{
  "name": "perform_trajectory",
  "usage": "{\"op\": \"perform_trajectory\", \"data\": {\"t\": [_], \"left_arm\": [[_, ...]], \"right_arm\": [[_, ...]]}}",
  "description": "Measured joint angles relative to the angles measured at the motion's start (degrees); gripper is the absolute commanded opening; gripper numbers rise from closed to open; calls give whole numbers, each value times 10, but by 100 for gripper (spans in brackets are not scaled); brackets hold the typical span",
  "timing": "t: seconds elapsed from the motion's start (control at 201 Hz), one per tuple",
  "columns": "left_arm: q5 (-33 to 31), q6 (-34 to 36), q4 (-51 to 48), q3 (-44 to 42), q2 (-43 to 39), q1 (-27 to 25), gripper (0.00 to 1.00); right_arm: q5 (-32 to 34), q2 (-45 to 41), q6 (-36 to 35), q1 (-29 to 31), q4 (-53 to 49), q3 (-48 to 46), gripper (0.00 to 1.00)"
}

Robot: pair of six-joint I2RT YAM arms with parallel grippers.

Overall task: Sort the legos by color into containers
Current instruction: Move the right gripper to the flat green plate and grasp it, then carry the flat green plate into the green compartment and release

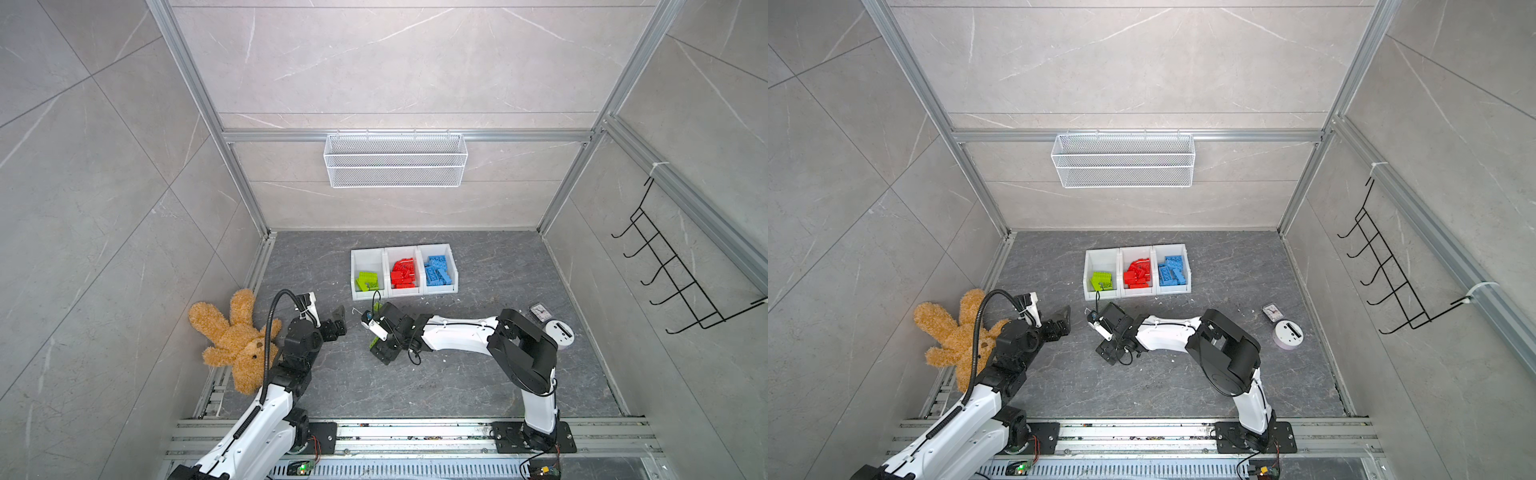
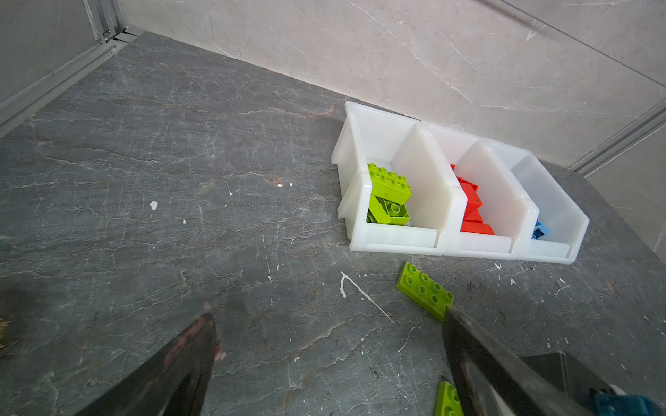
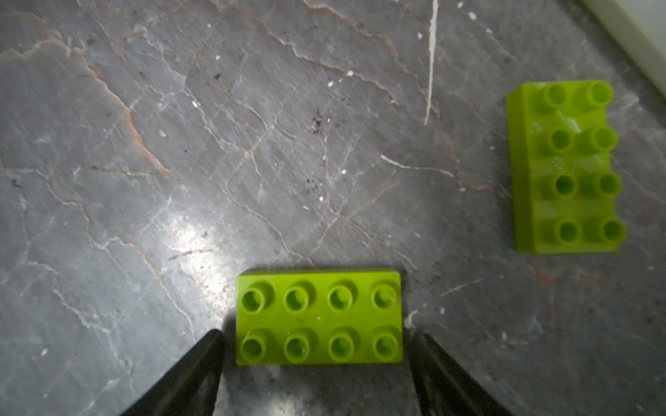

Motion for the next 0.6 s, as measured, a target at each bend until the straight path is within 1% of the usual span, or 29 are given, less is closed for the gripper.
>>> {"op": "perform_trajectory", "data": {"t": [0.403, 0.597], "left_arm": [[0, 0, 0, 0, -1, 0, 99], [0, 0, 0, 0, -1, 0, 99]], "right_arm": [[7, 1, -4, -2, 3, 0, 64], [6, 0, -4, -2, 18, -6, 61]]}}
